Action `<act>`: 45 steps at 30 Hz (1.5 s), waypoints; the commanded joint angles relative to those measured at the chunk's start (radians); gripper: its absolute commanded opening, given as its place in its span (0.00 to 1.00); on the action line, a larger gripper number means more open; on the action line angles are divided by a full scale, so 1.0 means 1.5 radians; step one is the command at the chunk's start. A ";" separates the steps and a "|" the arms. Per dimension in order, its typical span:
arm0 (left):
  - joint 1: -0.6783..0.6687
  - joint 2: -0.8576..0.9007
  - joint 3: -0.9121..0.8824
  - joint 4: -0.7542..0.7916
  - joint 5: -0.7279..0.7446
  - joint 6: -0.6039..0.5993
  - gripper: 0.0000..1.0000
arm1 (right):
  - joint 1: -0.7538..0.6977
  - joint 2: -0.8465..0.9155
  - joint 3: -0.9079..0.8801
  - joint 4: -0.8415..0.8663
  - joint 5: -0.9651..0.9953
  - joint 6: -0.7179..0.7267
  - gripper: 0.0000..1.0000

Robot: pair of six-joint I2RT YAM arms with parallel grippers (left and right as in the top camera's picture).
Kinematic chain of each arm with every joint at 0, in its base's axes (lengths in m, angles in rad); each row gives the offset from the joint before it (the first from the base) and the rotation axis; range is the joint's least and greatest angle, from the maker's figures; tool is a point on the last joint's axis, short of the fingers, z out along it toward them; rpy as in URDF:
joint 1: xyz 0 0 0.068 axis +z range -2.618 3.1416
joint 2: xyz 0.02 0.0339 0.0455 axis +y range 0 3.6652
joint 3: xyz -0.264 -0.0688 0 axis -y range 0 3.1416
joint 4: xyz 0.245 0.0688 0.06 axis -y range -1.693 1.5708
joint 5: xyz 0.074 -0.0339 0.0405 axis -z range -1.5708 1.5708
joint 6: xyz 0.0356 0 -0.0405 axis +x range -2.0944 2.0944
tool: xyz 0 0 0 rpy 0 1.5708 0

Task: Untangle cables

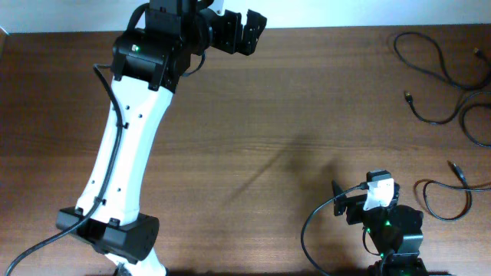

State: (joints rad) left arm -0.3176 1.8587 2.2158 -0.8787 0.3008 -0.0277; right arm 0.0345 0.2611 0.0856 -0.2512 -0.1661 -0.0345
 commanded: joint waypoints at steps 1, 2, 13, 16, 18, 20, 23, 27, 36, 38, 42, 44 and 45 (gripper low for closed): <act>0.003 -0.021 0.005 0.002 -0.006 0.012 0.99 | 0.003 -0.003 -0.003 -0.004 -0.004 -0.006 0.99; 0.003 -0.021 0.005 0.002 -0.007 0.012 0.99 | 0.003 -0.003 -0.003 -0.004 -0.004 -0.006 0.99; 0.003 -0.021 0.005 0.010 -0.007 0.012 0.99 | 0.003 -0.171 -0.002 -0.001 -0.004 -0.006 0.99; 0.003 -0.021 0.005 0.017 -0.006 0.012 0.99 | 0.003 -0.171 -0.003 -0.007 -0.004 -0.006 0.98; 0.003 -0.021 0.005 0.017 -0.006 0.012 0.99 | 0.000 -0.171 -0.003 -0.007 -0.004 -0.006 0.99; 0.003 -0.020 0.005 0.020 -0.007 0.012 0.99 | -0.001 -0.170 -0.003 -0.007 -0.004 -0.006 0.99; 0.003 -0.020 0.005 0.020 -0.006 0.012 0.99 | -0.001 -0.170 -0.003 -0.007 -0.004 -0.006 0.99; 0.002 -0.020 0.005 0.011 -0.007 0.012 0.99 | -0.001 -0.170 -0.003 -0.007 -0.004 -0.006 0.99; 0.010 -0.074 0.005 0.161 -0.132 0.112 0.99 | -0.001 -0.170 -0.003 -0.007 -0.004 -0.006 0.99; 0.010 -0.136 0.004 0.151 -0.166 0.197 0.99 | -0.001 -0.170 -0.003 -0.007 -0.004 -0.006 0.99; 0.018 -0.283 -0.076 0.110 -0.252 0.255 0.99 | -0.001 -0.170 -0.003 -0.007 -0.004 -0.006 0.99; 0.045 -0.386 -0.208 0.187 -0.220 0.254 0.99 | -0.001 -0.170 -0.003 -0.007 -0.004 -0.006 0.99; 0.061 -0.442 -0.294 0.252 -0.188 0.254 0.99 | -0.001 -0.170 -0.003 -0.007 -0.004 -0.006 0.99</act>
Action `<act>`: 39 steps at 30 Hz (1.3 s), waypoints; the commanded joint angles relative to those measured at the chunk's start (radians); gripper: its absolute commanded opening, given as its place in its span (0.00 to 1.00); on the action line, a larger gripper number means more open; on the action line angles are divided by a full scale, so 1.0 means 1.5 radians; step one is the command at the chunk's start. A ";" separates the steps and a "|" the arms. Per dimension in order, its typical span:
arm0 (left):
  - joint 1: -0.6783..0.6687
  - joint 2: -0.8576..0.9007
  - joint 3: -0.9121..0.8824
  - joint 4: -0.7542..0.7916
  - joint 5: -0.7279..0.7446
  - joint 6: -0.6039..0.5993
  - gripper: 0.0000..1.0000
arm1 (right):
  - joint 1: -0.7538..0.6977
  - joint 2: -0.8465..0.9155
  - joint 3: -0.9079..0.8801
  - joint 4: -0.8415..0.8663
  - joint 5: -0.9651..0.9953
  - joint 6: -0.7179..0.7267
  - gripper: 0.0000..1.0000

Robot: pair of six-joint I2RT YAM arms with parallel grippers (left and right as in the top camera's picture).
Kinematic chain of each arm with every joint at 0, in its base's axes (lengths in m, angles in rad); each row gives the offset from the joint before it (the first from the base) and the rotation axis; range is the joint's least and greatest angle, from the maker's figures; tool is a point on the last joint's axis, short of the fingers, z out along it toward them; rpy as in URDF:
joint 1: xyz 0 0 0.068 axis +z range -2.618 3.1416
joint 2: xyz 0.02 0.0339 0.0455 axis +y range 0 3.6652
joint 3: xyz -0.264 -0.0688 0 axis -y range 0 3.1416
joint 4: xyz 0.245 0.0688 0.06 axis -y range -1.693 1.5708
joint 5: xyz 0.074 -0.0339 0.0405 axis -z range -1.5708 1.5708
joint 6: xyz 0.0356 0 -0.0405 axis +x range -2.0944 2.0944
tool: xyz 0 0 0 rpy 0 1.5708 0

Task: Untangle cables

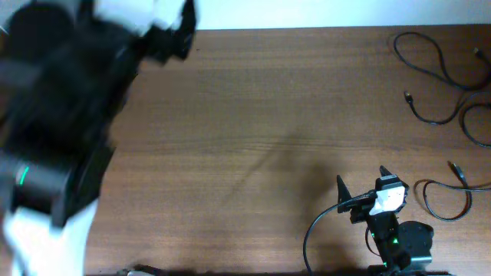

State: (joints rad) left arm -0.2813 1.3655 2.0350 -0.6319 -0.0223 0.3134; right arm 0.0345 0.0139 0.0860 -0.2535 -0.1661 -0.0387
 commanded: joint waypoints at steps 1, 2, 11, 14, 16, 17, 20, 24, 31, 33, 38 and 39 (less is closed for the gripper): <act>0.053 -0.163 -0.261 0.157 0.060 0.026 0.99 | -0.001 -0.005 -0.003 -0.005 -0.004 -0.004 0.99; 0.075 -0.247 -0.410 0.283 0.099 0.027 0.99 | -0.001 -0.005 -0.003 -0.005 -0.004 -0.004 0.99; 0.144 -0.759 -1.160 0.725 0.135 0.027 0.99 | -0.001 -0.005 -0.003 -0.005 -0.004 -0.004 0.99; 0.159 -0.849 -1.256 0.725 0.135 0.027 0.99 | -0.001 -0.005 -0.003 -0.005 -0.004 -0.004 0.99; 0.170 -0.906 -1.323 0.723 0.135 0.027 0.99 | -0.001 -0.005 -0.003 -0.005 -0.004 -0.004 0.99; 0.170 -0.907 -1.343 0.729 0.135 0.027 0.99 | -0.001 -0.005 -0.003 -0.005 -0.004 -0.004 0.99; 0.174 -0.907 -1.351 0.639 0.125 0.027 0.99 | -0.001 -0.005 -0.003 -0.005 -0.004 -0.004 0.99; 0.175 -0.907 -1.351 0.421 0.102 0.027 0.99 | -0.001 -0.005 -0.003 -0.005 -0.004 -0.004 0.99; 0.175 -0.907 -1.351 0.370 0.059 0.024 0.99 | -0.001 -0.005 -0.003 -0.005 -0.004 -0.004 0.99; 0.175 -0.907 -1.351 0.370 0.059 0.024 0.99 | -0.001 -0.005 -0.003 -0.005 -0.004 -0.004 0.99; 0.175 -0.907 -1.351 0.370 0.059 0.024 0.99 | -0.001 -0.005 -0.003 -0.005 -0.004 -0.004 0.99; 0.175 -0.907 -1.351 0.370 0.059 0.024 0.99 | -0.001 -0.005 -0.003 -0.005 -0.004 -0.004 0.99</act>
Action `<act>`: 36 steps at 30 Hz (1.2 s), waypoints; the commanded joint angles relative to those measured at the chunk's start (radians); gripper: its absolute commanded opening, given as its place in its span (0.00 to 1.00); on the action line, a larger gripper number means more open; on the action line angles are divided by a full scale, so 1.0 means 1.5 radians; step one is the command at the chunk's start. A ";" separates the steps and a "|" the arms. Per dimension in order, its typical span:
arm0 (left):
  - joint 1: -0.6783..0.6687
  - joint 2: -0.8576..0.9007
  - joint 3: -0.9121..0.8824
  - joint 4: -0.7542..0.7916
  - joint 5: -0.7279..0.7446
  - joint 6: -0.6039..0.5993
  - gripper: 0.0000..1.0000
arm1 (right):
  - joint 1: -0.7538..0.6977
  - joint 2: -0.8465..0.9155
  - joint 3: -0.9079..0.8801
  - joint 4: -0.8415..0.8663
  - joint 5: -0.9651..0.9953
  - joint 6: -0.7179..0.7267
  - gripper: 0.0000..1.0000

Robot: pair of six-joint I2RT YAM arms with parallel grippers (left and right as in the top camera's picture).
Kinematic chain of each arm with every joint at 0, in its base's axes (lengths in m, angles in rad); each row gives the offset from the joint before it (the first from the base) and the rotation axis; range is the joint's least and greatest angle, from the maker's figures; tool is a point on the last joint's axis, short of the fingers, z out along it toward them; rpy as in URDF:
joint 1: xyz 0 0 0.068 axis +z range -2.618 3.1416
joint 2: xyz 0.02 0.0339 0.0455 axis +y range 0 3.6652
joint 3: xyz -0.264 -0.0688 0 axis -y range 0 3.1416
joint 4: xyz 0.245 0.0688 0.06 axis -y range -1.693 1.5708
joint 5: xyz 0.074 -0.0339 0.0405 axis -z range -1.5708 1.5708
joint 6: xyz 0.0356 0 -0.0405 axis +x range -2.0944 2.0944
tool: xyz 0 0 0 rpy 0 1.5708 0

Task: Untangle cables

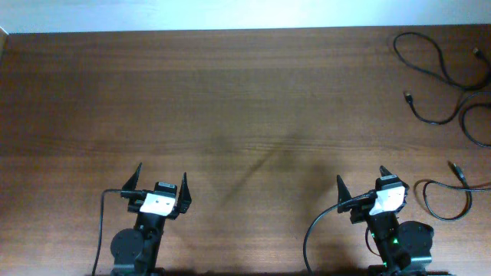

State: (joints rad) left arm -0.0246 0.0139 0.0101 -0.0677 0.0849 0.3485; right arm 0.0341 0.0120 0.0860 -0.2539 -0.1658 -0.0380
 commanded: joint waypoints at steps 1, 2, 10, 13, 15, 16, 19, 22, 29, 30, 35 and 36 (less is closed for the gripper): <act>0.004 -0.006 -0.001 -0.006 -0.012 0.001 0.99 | -0.001 -0.004 -0.003 -0.005 -0.004 -0.004 0.99; 0.004 -0.006 -0.001 -0.006 -0.012 0.001 0.99 | -0.001 -0.004 -0.003 -0.005 -0.004 -0.004 0.99; 0.004 -0.006 -0.001 -0.006 -0.012 0.001 0.99 | -0.032 -0.004 -0.003 -0.007 0.023 -0.008 0.99; 0.004 -0.006 -0.001 -0.006 -0.012 0.001 0.99 | -0.083 -0.005 -0.004 0.010 0.018 -0.003 0.99; 0.004 -0.006 -0.001 -0.006 -0.012 0.001 0.99 | -0.103 -0.005 -0.016 0.053 0.040 0.025 0.99; 0.004 -0.006 -0.001 -0.006 -0.012 0.001 0.99 | -0.107 -0.005 -0.025 0.069 0.047 0.037 0.99; 0.004 -0.006 -0.001 -0.006 -0.012 0.001 0.99 | -0.107 -0.005 -0.048 0.111 0.057 0.039 0.99; 0.004 -0.006 -0.001 -0.006 -0.012 0.001 0.99 | -0.107 -0.005 -0.054 0.117 0.100 0.093 0.99; 0.004 -0.006 -0.001 -0.006 -0.012 0.001 0.99 | -0.107 -0.004 -0.054 0.116 0.114 0.099 0.99; 0.004 -0.006 -0.001 -0.006 -0.012 0.001 0.99 | -0.107 -0.004 -0.054 0.116 0.114 0.098 0.99; 0.004 -0.006 -0.001 -0.006 -0.012 0.001 0.99 | -0.107 -0.004 -0.054 0.117 0.114 0.099 0.99; 0.004 -0.006 -0.001 -0.006 -0.012 0.001 0.99 | -0.107 -0.004 -0.054 0.116 0.114 0.099 0.99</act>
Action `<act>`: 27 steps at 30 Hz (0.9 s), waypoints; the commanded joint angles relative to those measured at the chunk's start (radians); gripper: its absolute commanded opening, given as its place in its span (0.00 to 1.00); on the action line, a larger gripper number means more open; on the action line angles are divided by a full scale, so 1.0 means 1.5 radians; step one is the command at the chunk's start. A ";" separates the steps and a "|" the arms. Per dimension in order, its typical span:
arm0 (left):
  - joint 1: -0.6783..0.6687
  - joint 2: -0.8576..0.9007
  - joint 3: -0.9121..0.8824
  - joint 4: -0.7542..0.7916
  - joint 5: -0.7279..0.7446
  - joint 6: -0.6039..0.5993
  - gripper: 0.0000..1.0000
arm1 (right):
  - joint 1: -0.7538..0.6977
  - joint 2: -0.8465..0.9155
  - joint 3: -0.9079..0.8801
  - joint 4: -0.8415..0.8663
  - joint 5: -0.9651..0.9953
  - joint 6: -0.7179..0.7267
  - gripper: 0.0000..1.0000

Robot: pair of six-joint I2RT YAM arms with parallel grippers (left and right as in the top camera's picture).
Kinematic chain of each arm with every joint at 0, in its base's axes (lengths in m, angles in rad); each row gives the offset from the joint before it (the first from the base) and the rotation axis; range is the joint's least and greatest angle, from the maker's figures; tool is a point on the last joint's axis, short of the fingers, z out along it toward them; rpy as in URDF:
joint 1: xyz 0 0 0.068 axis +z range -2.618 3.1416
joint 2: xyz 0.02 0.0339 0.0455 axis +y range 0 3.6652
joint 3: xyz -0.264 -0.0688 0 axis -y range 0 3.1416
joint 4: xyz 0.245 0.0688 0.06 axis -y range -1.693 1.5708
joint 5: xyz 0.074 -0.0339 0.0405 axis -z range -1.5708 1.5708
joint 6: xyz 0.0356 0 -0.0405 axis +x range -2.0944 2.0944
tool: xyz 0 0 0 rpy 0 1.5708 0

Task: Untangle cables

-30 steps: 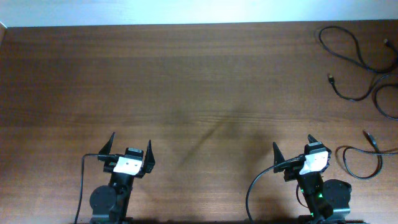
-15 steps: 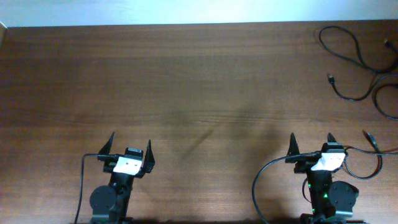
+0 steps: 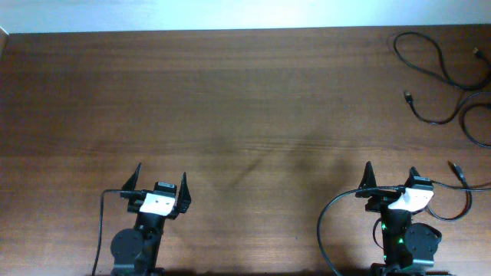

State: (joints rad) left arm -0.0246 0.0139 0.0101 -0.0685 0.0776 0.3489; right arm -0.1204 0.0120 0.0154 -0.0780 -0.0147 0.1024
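Observation:
Black cables lie at the table's right side in the overhead view. One long cable [image 3: 430, 61] loops at the far right corner, another [image 3: 476, 123] curves off the right edge, and a third [image 3: 453, 188] lies near the front right. My left gripper [image 3: 157, 182] stands open at the front left with nothing between its fingers. At the front right my right gripper [image 3: 390, 178] stands open, its right finger close to the third cable's loop, holding nothing.
The brown wooden table [image 3: 230, 115] spans the view, with a pale wall strip beyond its far edge. Each arm's own black lead [image 3: 326, 230] curls beside its base at the front.
My right gripper has turned and shifted to the right, toward the front-right cable. The left gripper has not moved. The cables lie as they did.
My left arm was stretched far over the table to the back left, then blurred on the left side, then folded at the front left with its gripper open. The right gripper stayed at the front right and now stands further right. No cable has moved.

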 commanded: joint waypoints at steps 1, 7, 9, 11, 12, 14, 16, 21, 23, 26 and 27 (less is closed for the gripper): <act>0.004 -0.006 -0.001 -0.007 -0.014 0.001 0.99 | -0.004 -0.004 -0.007 -0.001 0.013 0.005 0.99; 0.005 -0.006 -0.001 -0.010 -0.062 0.001 0.99 | -0.004 -0.004 -0.007 -0.001 0.013 0.005 0.99; 0.005 -0.006 -0.001 -0.010 -0.062 0.001 0.99 | -0.004 -0.004 -0.007 -0.001 0.013 0.005 0.99; 0.004 -0.006 -0.001 -0.010 -0.057 -0.070 0.99 | -0.004 -0.004 -0.007 -0.001 0.013 0.005 0.99; 0.004 -0.006 -0.001 -0.008 -0.075 -0.116 0.99 | -0.004 -0.004 -0.007 -0.001 0.013 0.005 0.99; 0.004 -0.006 -0.001 -0.005 -0.117 -0.219 0.99 | -0.004 -0.004 -0.007 -0.001 0.013 0.005 0.99; 0.004 -0.006 -0.001 -0.003 -0.127 -0.243 0.99 | -0.004 -0.004 -0.007 -0.001 0.013 0.005 0.99; 0.004 -0.006 -0.001 -0.003 -0.127 -0.227 0.99 | -0.004 -0.004 -0.007 -0.001 0.013 0.005 0.99; 0.004 -0.006 -0.001 -0.003 -0.127 -0.227 0.99 | -0.004 -0.004 -0.007 -0.001 0.013 0.005 0.99; 0.002 -0.006 -0.001 -0.003 -0.127 -0.227 0.99 | -0.004 -0.004 -0.007 -0.001 0.013 0.005 0.99; 0.001 -0.006 -0.001 -0.003 -0.127 -0.227 0.99 | -0.004 -0.004 -0.007 -0.001 0.013 0.005 0.99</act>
State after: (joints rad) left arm -0.0246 0.0139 0.0101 -0.0708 -0.0872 0.0212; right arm -0.1204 0.0120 0.0147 -0.0776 -0.0147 0.1020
